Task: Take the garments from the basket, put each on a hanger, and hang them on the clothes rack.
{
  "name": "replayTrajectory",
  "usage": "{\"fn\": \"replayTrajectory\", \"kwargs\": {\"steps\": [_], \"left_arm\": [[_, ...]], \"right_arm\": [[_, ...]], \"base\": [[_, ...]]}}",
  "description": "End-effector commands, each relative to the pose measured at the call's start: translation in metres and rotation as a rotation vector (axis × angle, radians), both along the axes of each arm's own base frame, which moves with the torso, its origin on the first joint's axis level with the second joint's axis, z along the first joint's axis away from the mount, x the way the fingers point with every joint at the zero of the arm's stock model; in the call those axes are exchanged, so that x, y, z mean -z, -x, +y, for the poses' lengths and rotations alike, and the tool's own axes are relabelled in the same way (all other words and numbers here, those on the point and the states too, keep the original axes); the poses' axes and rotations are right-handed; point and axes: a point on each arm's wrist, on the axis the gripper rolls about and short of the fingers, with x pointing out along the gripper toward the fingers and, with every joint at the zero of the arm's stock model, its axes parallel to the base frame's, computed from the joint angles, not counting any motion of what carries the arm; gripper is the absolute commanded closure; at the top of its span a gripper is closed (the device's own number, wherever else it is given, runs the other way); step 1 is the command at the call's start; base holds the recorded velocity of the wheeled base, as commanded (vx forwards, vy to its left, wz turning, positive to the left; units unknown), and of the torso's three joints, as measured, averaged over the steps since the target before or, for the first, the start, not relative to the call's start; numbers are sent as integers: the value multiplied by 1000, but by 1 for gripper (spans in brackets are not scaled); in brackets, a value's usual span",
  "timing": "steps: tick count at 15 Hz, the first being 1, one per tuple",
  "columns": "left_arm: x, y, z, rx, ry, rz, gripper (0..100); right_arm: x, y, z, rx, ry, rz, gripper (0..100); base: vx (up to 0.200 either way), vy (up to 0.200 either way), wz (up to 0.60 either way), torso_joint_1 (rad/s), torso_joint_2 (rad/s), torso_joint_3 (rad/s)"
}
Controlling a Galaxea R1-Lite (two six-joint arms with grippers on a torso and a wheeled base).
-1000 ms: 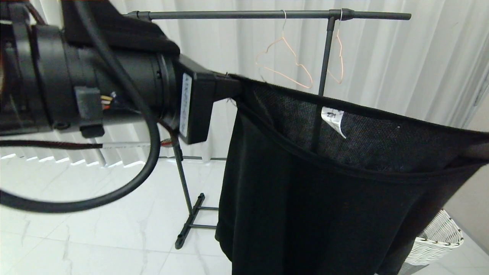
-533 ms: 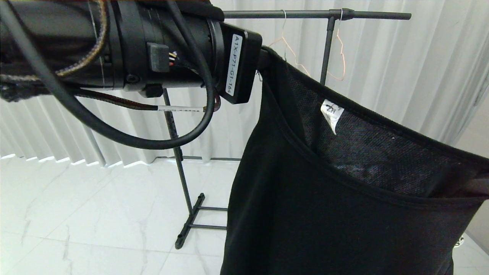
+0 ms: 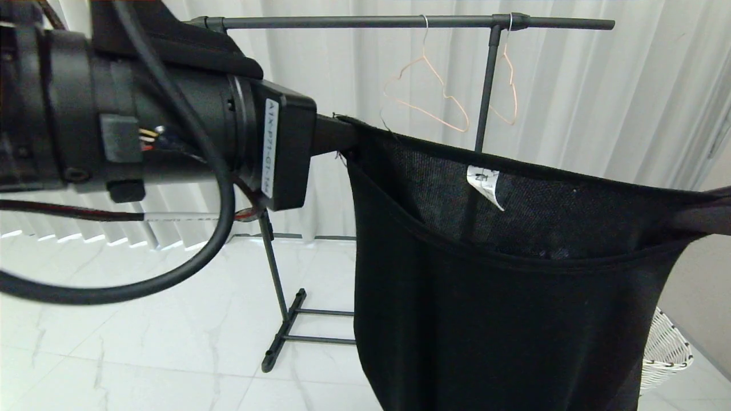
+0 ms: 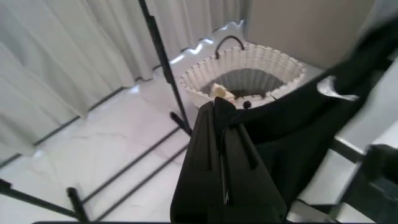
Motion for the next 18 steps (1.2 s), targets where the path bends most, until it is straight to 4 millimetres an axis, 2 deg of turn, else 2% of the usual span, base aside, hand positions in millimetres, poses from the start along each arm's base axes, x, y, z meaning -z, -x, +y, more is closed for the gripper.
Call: {"fn": "replayTrajectory", "kwargs": {"steps": [1, 3, 5, 8, 12, 13, 15, 16, 18], "left_arm": [[6, 39, 21, 67, 16, 32, 100], [17, 62, 19, 166, 12, 72, 100], [20, 75, 12, 240, 23, 109, 100], [24, 77, 8, 262, 7, 121, 100], [24, 77, 10, 253, 9, 118, 100], [24, 71, 10, 222, 5, 111, 100], [24, 26, 17, 52, -94, 13, 100], [19, 15, 18, 19, -110, -20, 100], [13, 3, 13, -6, -86, -9, 100]], "right_arm": [[1, -25, 23, 42, -17, -8, 100], [-7, -37, 38, 22, -53, -19, 100], [-15, -46, 51, 2, -76, -26, 100], [-20, -54, 61, 2, -86, -33, 100], [-20, -54, 59, 9, -82, -31, 100], [-21, -53, 54, 23, -81, -33, 100], [-20, -46, 34, 66, -36, -1, 100], [-19, -41, 24, 76, -8, 20, 100], [-16, -36, 19, 75, 14, 39, 100]], "base": [[0, 0, 0, 0, 0, 0], [0, 0, 0, 0, 0, 0], [0, 0, 0, 0, 0, 0], [0, 0, 0, 0, 0, 0], [0, 0, 0, 0, 0, 0], [0, 0, 0, 0, 0, 0], [0, 0, 0, 0, 0, 0], [0, 0, 0, 0, 0, 0], [0, 0, 0, 0, 0, 0]]}}
